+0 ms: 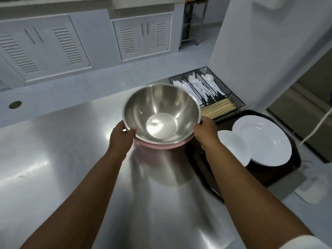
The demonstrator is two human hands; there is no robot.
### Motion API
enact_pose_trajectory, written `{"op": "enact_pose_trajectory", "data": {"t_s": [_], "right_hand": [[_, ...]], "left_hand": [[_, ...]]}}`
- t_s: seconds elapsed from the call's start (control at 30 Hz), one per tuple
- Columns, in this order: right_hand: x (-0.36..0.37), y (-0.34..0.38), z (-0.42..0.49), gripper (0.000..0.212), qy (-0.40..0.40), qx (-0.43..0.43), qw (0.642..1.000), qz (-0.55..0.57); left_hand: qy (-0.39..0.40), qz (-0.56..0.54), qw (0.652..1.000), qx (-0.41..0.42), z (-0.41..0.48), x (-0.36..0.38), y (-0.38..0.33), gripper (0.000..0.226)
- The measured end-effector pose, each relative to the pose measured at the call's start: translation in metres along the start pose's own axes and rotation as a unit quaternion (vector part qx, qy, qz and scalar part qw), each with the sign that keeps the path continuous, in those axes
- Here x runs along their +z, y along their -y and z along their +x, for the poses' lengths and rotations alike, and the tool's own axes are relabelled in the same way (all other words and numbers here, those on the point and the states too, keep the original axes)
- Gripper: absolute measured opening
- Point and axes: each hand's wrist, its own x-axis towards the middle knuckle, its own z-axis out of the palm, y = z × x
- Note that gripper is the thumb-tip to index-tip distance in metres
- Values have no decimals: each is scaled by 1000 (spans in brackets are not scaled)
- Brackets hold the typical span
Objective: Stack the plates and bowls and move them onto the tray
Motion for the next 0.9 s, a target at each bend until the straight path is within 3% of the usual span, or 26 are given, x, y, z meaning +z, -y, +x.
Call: {"op": "enact_pose_trajectory", "data": {"t_s": [0.6,0.77,0.9], "right_hand": [[3,0,25,33,-7,16,997,-75],[12,14,-4,36,-83,-100,983,-126],[31,41,-51,47,-79,-205,969,-117]], "left_hand": [[24,14,1000,0,12,21,3,17],[13,45,998,-37,-3,1,1,74],[-26,47,998,-28,-25,-47,2,72]]}}
